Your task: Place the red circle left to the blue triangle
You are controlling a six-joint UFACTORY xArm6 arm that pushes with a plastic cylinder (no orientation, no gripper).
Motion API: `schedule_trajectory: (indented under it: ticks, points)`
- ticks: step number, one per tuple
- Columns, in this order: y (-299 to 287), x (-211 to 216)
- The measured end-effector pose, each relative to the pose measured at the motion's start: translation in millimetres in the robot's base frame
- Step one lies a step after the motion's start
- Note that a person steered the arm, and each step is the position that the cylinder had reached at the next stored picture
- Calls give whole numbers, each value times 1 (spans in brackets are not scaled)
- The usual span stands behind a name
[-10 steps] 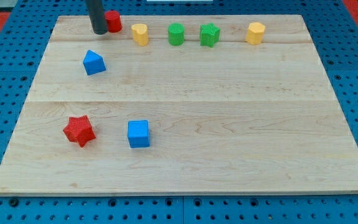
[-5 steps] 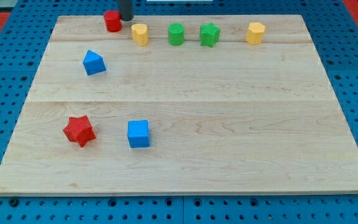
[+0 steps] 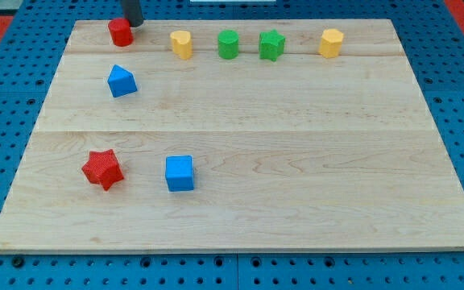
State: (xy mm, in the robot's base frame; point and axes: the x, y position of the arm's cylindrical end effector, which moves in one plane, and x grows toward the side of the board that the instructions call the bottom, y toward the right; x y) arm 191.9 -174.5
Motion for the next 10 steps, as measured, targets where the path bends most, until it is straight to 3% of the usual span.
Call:
schedule_trajectory:
  ticks: [2,3,5,6,7,9,10]
  points:
    - [1,61]
    - [18,13]
    - [-10,54]
    - [-11,30]
    - [-50,29]
    - [-48,95]
    - [-30,92]
